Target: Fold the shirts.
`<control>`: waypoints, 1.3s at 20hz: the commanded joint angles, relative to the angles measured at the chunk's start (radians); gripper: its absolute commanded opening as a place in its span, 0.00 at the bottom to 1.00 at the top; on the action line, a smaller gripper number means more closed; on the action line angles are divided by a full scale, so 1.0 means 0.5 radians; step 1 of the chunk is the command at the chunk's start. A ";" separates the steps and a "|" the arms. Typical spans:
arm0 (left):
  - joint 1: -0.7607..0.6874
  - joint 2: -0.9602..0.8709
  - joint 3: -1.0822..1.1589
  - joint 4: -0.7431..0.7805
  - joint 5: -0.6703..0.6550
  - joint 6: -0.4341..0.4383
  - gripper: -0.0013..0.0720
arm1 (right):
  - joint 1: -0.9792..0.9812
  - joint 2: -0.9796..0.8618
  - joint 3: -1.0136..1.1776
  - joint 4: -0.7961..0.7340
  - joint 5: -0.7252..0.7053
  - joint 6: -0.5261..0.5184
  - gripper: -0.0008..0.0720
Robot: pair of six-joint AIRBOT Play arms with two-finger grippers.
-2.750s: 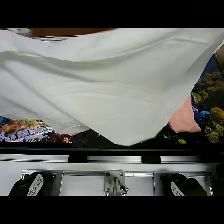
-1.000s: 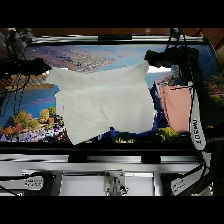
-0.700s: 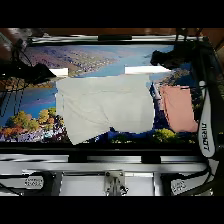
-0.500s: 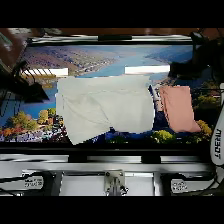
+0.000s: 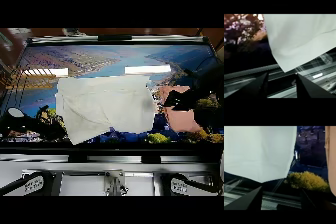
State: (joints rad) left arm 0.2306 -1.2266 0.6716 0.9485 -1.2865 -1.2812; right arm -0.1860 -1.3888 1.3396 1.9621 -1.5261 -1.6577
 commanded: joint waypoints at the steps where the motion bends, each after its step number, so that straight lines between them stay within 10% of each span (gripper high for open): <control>1: -0.014 0.020 -0.207 -0.158 0.246 0.079 0.56 | -0.008 0.026 -0.079 0.049 0.053 -0.008 0.76; 5: -0.114 -0.049 -0.222 -0.249 0.544 0.079 0.55 | -0.008 0.026 -0.079 0.040 0.047 -0.008 0.78; 11: -0.221 -0.072 -0.208 -0.342 0.587 0.153 0.06 | -0.008 0.026 -0.628 0.126 0.138 -0.076 0.82; 23: -0.221 0.188 -0.159 -0.343 0.508 0.190 0.06 | -0.006 -0.117 -1.013 0.533 0.896 -0.187 0.82; 26: -0.221 0.187 -0.131 -0.342 0.509 0.191 0.06 | -0.006 -0.140 -1.013 0.584 0.898 -0.212 0.66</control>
State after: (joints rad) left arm 0.1196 -1.1389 0.5964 0.7788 -1.0317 -1.1866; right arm -0.1898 -1.4410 0.8379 2.2093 -1.1091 -1.7458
